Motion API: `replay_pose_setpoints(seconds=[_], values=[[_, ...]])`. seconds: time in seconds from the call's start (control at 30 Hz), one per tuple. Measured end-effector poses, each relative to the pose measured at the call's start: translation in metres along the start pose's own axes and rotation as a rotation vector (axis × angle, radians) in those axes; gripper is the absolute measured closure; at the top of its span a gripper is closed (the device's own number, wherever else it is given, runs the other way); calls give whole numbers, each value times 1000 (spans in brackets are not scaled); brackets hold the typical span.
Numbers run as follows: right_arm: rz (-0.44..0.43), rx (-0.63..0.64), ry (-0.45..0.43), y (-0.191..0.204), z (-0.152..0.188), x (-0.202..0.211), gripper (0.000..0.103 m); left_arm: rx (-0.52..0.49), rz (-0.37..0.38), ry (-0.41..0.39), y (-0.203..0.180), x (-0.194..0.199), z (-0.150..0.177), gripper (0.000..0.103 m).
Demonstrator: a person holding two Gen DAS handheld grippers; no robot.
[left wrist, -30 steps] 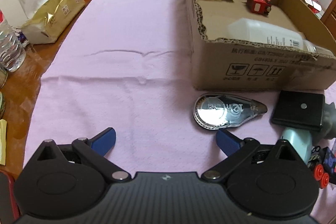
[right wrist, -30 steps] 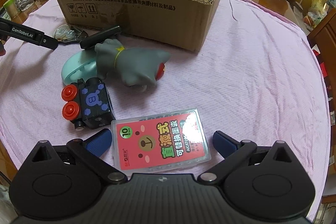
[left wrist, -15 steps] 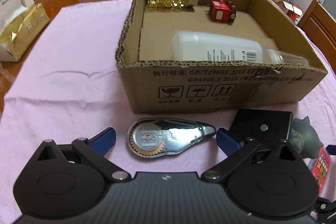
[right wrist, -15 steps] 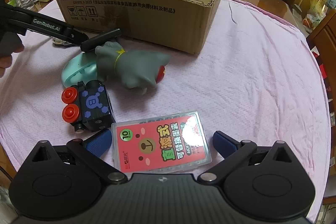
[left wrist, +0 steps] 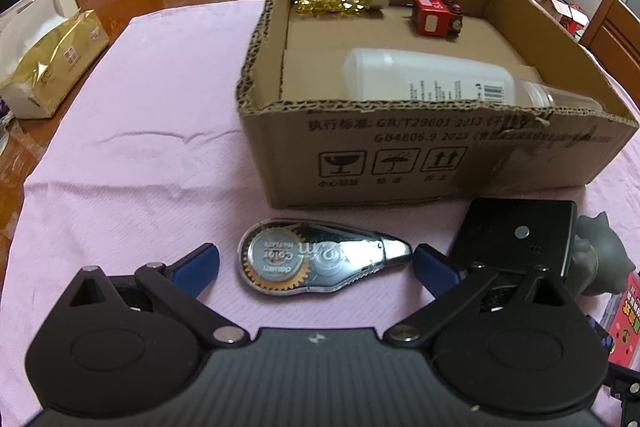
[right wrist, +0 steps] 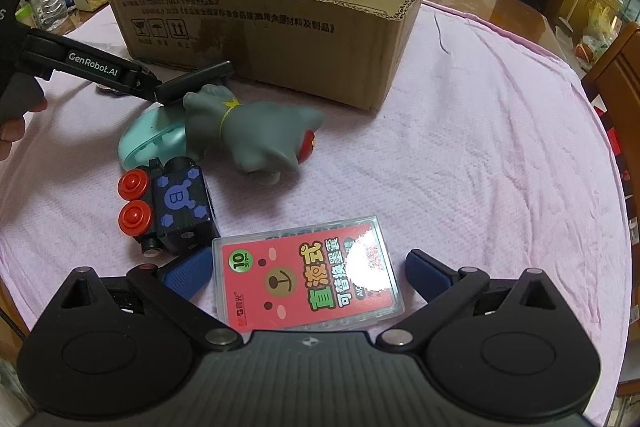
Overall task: Organize rigid objects
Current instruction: 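Grasp the correction-tape roller with the left tool while the right tool grasps the red card case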
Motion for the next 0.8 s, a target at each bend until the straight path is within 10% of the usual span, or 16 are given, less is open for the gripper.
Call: replay_pose_setpoints(seconds=[0.8], values=[[-24, 33, 84, 8, -1, 3, 8, -70, 46, 22, -8, 1, -7, 14]])
Point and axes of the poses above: each gripper's, at about its wrist camera, not at the fingertips, and x roughly against the way its jaws point, y to its left, z to its underside, the point moved 9 cm from there along -x, roughly the way its jaws point, and after that the axes turned 2 degrees about -z, right-handed, at the moved point
